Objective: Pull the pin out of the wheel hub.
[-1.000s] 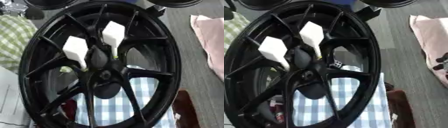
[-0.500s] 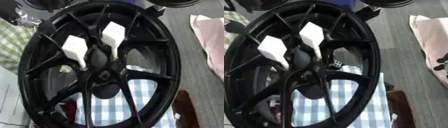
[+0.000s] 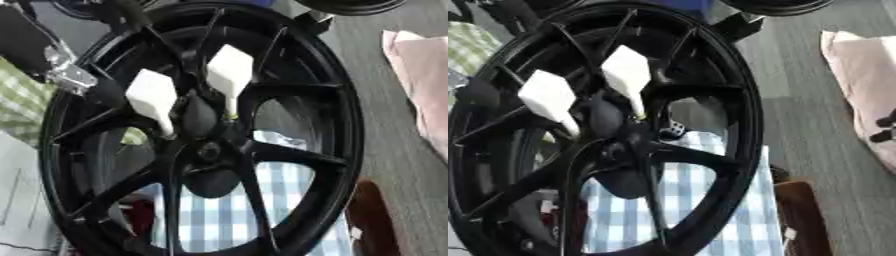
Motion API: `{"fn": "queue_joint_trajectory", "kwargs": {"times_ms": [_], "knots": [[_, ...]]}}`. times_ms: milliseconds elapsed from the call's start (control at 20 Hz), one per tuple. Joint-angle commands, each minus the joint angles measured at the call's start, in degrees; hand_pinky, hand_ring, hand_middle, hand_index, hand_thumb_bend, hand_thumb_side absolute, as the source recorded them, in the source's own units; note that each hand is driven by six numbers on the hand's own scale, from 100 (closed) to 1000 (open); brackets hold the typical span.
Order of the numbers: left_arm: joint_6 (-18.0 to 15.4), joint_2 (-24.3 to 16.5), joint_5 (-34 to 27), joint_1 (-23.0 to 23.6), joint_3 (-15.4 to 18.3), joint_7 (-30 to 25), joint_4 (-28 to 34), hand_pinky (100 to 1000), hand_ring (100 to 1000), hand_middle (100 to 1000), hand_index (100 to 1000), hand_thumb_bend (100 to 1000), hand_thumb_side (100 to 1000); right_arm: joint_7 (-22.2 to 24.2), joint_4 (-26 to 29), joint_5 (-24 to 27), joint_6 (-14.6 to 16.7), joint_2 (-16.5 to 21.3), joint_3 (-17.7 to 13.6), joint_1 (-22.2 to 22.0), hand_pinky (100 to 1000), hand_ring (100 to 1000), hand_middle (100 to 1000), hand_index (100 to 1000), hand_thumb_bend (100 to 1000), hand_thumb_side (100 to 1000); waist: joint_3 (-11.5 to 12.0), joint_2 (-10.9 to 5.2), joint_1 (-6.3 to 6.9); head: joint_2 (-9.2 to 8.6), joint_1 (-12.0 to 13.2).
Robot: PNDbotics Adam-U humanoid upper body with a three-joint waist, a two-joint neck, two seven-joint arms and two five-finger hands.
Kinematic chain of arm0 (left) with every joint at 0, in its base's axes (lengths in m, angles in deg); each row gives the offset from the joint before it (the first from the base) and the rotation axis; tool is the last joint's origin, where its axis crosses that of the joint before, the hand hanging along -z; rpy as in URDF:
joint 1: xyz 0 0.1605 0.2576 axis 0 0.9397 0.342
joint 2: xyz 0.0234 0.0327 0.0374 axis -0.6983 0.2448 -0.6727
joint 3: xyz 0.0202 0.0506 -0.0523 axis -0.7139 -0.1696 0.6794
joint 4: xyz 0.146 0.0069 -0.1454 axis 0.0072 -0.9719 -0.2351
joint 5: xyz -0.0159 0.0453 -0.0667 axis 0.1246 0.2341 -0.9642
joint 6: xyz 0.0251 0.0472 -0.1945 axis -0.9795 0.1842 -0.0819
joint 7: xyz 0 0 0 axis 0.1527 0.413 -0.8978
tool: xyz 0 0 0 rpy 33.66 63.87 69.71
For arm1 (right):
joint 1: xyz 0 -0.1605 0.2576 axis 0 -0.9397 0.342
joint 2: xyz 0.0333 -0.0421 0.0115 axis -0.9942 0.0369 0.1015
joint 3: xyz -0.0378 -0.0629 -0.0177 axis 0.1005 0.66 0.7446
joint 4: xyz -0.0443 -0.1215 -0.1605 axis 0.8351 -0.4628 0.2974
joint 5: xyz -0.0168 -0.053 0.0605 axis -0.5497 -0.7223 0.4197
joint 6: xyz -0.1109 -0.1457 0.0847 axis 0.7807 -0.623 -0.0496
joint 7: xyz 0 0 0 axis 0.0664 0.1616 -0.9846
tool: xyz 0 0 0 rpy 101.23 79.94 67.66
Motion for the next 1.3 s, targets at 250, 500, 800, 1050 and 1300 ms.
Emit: {"fn": "queue_joint_trajectory", "kwargs": {"times_ms": [250,500,800,1050,1300], "knots": [[0.6,-2.1,0.3,-0.1,0.2,0.9,0.4,854,770,762,864,707,471,0.0,1.1,0.0,-0.1,1.7,-0.1,0.3,771,545,572,562,100,662,-0.1,-7.22,0.55,0.03,0.3],[1.1,-2.0,-1.1,0.3,-0.3,2.8,0.2,855,766,760,859,721,472,0.1,1.1,0.0,-0.2,1.7,0.0,0.4,771,545,572,562,100,665,-0.2,-7.09,0.77,0.53,0.2],[0.6,-1.0,-2.0,-0.4,-1.4,2.1,-1.0,856,768,778,855,721,453,0.0,1.1,0.0,-0.4,1.5,0.0,0.4,771,544,572,562,100,667,-0.5,-7.05,0.88,0.47,0.1],[-0.7,0.0,-1.5,-1.4,-2.6,1.2,-1.6,849,766,767,852,723,432,0.0,1.1,0.0,-0.4,1.4,0.0,0.5,771,544,572,562,100,669,-0.7,-6.94,0.92,-0.06,0.0],[-2.6,0.7,1.3,-1.9,-3.1,0.9,-1.9,842,763,760,845,726,407,0.1,1.1,-0.1,-0.5,1.2,0.1,0.5,772,544,572,562,100,673,-0.8,-6.7,0.93,-0.66,0.1]]}}
